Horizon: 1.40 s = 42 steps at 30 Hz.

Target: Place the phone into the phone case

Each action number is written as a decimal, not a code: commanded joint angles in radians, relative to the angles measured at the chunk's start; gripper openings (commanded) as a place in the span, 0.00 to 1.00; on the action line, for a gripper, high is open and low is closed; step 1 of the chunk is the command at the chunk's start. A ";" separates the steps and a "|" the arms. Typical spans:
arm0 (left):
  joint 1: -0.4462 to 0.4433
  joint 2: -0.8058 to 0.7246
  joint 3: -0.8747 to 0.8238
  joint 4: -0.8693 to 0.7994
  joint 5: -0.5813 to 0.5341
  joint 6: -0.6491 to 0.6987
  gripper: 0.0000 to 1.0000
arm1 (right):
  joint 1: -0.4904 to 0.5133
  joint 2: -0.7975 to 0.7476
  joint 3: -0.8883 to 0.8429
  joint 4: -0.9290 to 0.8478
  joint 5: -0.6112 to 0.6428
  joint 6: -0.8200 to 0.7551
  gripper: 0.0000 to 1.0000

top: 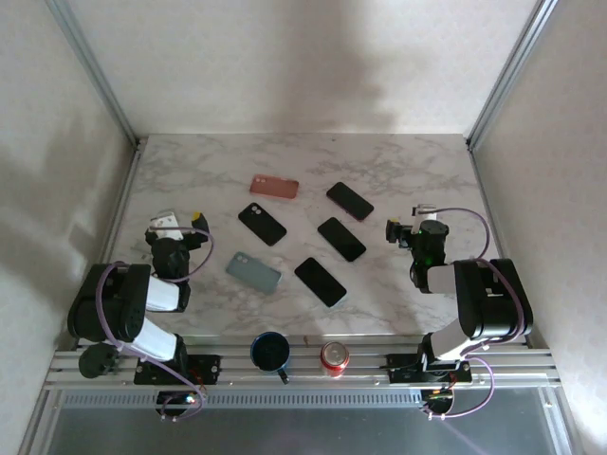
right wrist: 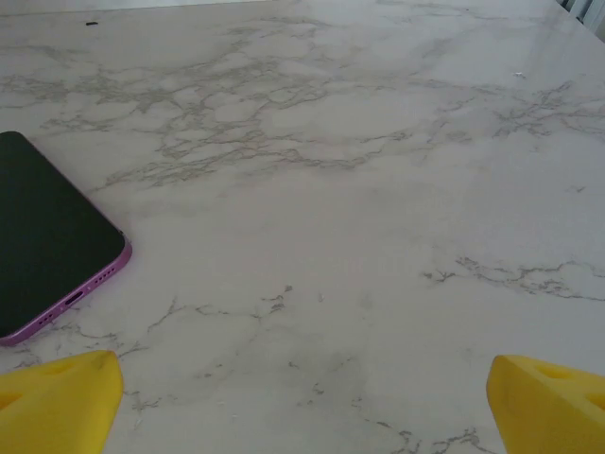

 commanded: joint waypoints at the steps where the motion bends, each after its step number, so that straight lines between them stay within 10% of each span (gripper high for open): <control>1: 0.010 0.013 0.020 0.034 -0.002 0.009 1.00 | -0.006 0.013 0.021 0.026 0.021 -0.011 0.99; 26: 0.008 -0.024 0.043 -0.033 -0.024 0.002 0.90 | -0.006 0.013 0.021 0.031 0.020 -0.014 0.99; 31: -0.009 -0.199 0.122 -0.289 -0.136 -0.023 0.74 | 0.077 -0.139 0.203 -0.392 0.319 0.019 0.83; 42: -0.098 -0.427 0.377 -0.875 -0.099 -0.300 0.70 | 0.218 -0.274 0.405 -0.892 0.032 0.102 0.99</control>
